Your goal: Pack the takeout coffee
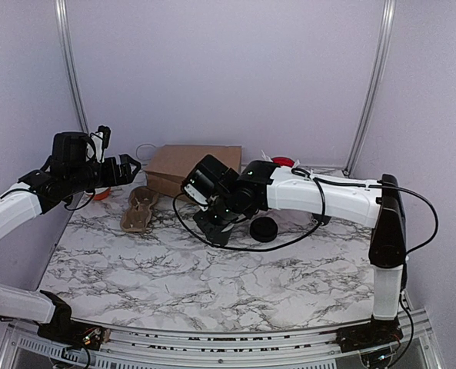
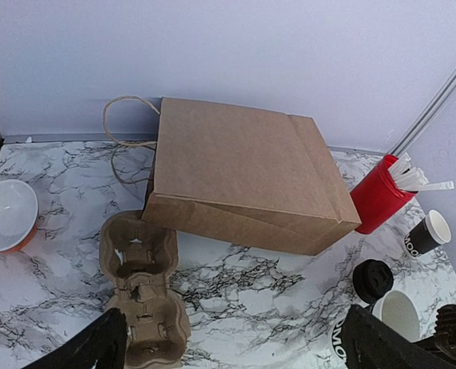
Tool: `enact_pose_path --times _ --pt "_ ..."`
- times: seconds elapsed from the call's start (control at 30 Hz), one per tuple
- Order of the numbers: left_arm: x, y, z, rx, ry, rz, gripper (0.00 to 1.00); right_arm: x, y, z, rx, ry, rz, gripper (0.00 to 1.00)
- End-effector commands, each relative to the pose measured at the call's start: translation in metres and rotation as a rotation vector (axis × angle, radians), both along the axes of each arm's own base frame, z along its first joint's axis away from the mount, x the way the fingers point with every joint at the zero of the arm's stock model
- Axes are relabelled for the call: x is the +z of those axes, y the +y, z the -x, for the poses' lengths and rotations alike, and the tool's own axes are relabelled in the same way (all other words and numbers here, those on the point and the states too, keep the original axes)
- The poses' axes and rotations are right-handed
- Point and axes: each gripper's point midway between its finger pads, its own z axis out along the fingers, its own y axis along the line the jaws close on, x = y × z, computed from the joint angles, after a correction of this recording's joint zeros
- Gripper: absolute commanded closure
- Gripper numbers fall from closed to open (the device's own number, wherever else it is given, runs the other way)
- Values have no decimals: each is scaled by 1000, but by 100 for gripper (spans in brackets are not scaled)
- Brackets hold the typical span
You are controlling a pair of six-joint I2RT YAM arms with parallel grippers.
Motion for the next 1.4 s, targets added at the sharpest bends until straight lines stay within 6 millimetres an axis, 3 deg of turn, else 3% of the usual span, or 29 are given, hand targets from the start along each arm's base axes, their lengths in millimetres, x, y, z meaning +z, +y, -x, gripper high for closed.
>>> enact_pose_path --times 0.0,0.27,0.43,0.57,0.8,0.93,1.03,1.2,1.37 --pt "8 3 -3 15 -27 -5 1 19 28 5 49 5 -101 100" --pt "6 4 -3 16 -22 -11 1 -7 37 12 65 55 -80 100" --pt "6 4 -4 16 -20 -11 1 -12 43 16 75 69 -78 100" --pt "6 3 -3 10 -19 -10 1 -12 45 18 83 81 -77 92" --pt "6 2 -3 8 -19 -8 1 4 52 22 110 91 -113 68" --pt "7 2 -3 5 -19 -6 1 27 54 20 115 59 -160 54" --pt "8 2 -3 4 -19 -1 1 44 50 12 97 23 -188 36" --pt "8 -3 -2 -6 -8 26 1 58 24 -11 8 6 -211 13" --pt "2 -15 -8 -42 37 71 1 68 -15 -23 -105 1 -254 8"
